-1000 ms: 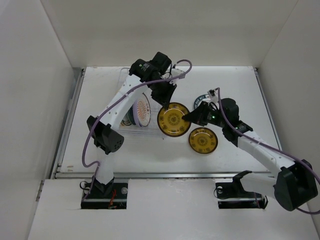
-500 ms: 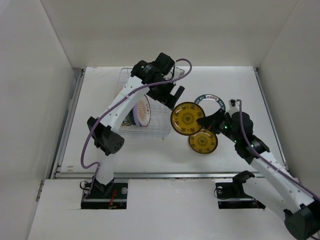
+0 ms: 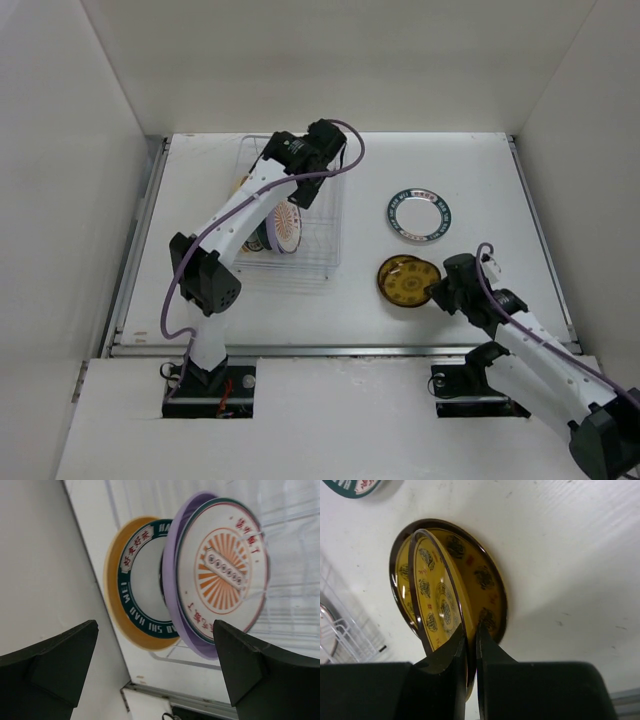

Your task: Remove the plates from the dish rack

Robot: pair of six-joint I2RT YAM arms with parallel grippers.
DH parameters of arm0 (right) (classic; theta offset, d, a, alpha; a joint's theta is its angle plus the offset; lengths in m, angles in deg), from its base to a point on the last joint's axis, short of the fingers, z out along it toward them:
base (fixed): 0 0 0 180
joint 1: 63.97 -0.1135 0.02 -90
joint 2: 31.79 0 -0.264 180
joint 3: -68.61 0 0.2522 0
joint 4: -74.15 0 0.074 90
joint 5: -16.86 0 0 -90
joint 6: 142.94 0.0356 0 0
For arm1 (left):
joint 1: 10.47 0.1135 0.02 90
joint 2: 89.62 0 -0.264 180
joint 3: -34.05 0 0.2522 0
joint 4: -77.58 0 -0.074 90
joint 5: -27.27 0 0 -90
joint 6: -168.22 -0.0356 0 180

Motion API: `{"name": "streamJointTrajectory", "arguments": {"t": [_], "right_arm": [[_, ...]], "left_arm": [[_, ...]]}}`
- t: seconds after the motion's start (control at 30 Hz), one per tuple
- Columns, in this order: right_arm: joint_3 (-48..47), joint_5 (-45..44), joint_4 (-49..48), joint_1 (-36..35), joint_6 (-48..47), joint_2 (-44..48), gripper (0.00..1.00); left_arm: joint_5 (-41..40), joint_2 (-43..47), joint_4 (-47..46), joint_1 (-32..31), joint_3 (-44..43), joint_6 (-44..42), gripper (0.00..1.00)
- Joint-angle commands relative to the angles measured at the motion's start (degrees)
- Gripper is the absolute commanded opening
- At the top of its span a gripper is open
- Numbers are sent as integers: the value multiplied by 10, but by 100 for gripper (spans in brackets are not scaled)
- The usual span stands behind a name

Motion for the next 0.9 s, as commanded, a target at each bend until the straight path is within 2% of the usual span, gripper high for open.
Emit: {"name": "streamJointTrajectory", "arguments": {"t": [0.0,0.23,0.3,0.37,0.4,0.43,0.47,0.53,0.67,0.87], "right_arm": [[5,-18,-19,-1,28,-21,0],[10,-24,-42,-1,28,-57,1],[10,-17,-42,-1,8,-57,19],[-5,-6,-42,-1,-6,-70,43],[-11,1,-31,-1,-17,-70,75],[-17,1,-22,-1,-17,-78,84],[-31,6,-3,-1,-26,-88,90],[-42,12,2,-1,-45,-95,96],[-69,12,27,-1,-57,-107,99],[-97,-2,21,-1,-85,-113,99]], "left_arm": [[-108,10,-14,-2,30,5,100],[-130,5,-25,-2,44,5,100],[-130,5,-25,-2,44,5,100],[-124,5,-25,-2,44,5,100],[-124,5,-25,-2,44,0,100],[-130,5,-25,-2,44,0,100],[-130,5,-25,-2,44,0,100],[-130,5,-25,-2,49,-6,100],[-142,-7,-25,-2,49,-6,97],[-142,-33,-25,16,49,-6,82]]}}
